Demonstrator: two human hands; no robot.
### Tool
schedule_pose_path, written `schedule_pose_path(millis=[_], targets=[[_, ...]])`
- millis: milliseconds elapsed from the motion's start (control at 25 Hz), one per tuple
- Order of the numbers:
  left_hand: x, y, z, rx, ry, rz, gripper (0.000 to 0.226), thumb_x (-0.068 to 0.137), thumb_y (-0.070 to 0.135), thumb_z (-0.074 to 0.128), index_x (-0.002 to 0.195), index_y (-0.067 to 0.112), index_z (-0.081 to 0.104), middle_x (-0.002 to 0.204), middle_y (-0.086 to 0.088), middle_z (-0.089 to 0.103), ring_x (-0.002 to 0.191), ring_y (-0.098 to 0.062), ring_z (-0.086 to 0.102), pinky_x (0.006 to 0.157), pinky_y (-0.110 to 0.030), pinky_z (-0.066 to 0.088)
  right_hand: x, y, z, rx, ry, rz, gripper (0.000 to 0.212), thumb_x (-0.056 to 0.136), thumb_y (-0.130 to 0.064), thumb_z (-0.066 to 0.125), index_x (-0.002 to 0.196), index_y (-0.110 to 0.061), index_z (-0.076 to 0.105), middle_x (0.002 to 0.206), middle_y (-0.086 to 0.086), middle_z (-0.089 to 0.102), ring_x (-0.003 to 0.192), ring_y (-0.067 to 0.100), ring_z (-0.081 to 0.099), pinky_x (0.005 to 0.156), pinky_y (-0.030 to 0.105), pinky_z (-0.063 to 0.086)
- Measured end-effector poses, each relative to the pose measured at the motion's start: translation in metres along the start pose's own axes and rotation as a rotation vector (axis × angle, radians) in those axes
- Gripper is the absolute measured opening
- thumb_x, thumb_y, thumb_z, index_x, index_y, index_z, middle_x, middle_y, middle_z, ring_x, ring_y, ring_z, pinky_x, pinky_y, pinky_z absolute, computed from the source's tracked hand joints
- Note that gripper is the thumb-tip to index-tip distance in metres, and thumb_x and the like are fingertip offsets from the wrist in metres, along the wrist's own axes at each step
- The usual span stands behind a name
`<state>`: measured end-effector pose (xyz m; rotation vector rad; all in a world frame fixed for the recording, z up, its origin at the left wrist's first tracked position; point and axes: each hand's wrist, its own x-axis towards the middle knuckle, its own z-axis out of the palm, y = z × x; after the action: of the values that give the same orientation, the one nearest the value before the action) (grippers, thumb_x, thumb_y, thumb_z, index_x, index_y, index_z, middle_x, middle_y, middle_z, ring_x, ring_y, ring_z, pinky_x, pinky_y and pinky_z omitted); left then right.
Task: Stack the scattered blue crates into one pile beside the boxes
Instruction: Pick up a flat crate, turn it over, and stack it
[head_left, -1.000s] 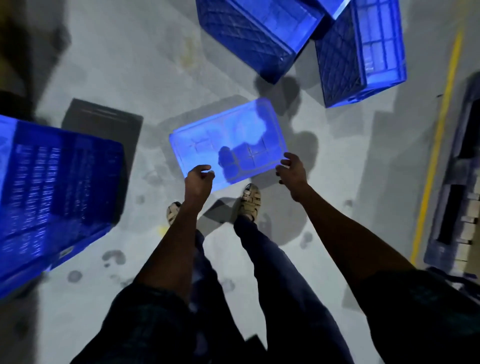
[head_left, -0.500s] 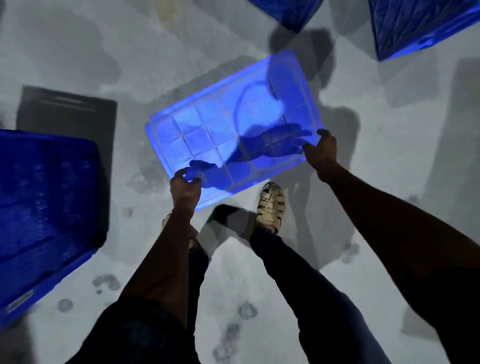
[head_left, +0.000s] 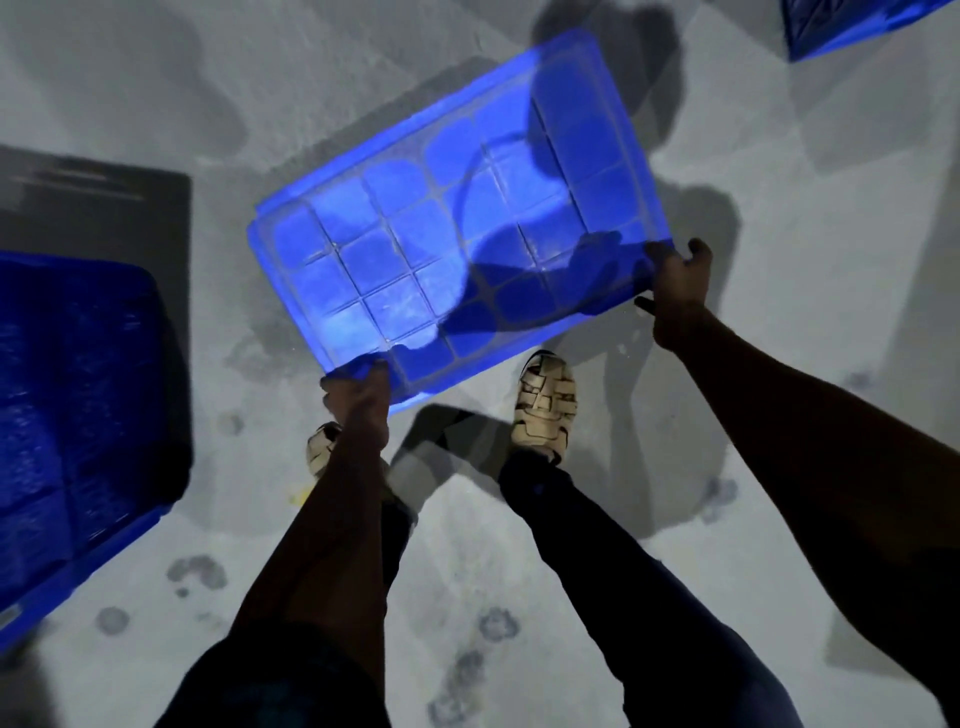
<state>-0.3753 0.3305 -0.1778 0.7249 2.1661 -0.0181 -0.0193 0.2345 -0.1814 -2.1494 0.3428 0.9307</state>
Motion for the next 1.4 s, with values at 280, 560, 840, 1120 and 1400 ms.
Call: schedule_pose_path(millis=[280, 560, 840, 1120, 1400], targets=[[-0.018, 0.004, -0.051, 0.118, 0.011, 0.229, 0.074, 0.076, 0.045, 0.07, 0.134, 0.005, 0.047, 0.125, -0.024, 0.059, 0.116, -0.041, 0.057, 0.099, -0.048, 0.048, -0.037, -0.011, -0.025, 0.116, 0.105, -0.062, 0.072, 0.069, -0.031, 0.065, 0.138, -0.018, 0.047, 0.121, 0.012, 0.063, 0.09, 0.023, 0.061, 0.07, 0.035, 0.05], [-0.063, 0.023, -0.115, 0.115, 0.121, 0.149, 0.07, 0.079, 0.048, 0.066, 0.138, 0.018, 0.045, 0.127, -0.021, 0.06, 0.117, -0.041, 0.057, 0.1, -0.053, 0.047, -0.117, -0.044, -0.037, 0.102, 0.281, -0.215, 0.061, 0.066, -0.029, 0.058, 0.125, -0.011, 0.061, 0.105, 0.007, 0.065, 0.091, 0.019, 0.061, 0.075, 0.009, 0.044], [-0.043, 0.029, -0.15, 0.017, 0.007, 0.118, 0.062, 0.08, 0.042, 0.069, 0.131, 0.011, 0.053, 0.107, -0.013, 0.059, 0.099, -0.031, 0.062, 0.084, -0.035, 0.049, -0.117, -0.067, -0.021, -0.032, -0.026, -0.178, 0.055, 0.071, -0.009, 0.066, 0.126, -0.005, 0.062, 0.115, 0.014, 0.066, 0.101, 0.027, 0.063, 0.09, 0.037, 0.053], [-0.017, 0.008, -0.148, -0.042, -0.05, 0.135, 0.058, 0.085, 0.039, 0.07, 0.135, 0.016, 0.052, 0.12, -0.008, 0.061, 0.113, -0.03, 0.062, 0.1, -0.04, 0.051, -0.134, -0.057, 0.01, -0.356, -0.103, -0.482, 0.062, 0.07, -0.009, 0.06, 0.132, -0.001, 0.056, 0.129, 0.022, 0.057, 0.121, 0.036, 0.056, 0.105, 0.038, 0.045], [-0.056, -0.004, -0.124, 0.137, 0.109, 0.244, 0.081, 0.085, 0.038, 0.069, 0.152, 0.015, 0.028, 0.157, -0.012, 0.03, 0.14, -0.037, 0.034, 0.106, -0.061, 0.031, -0.213, 0.028, 0.015, -0.625, -0.056, -0.647, 0.066, 0.068, -0.014, 0.061, 0.132, 0.0, 0.051, 0.13, 0.024, 0.051, 0.121, 0.044, 0.048, 0.101, 0.045, 0.038]])
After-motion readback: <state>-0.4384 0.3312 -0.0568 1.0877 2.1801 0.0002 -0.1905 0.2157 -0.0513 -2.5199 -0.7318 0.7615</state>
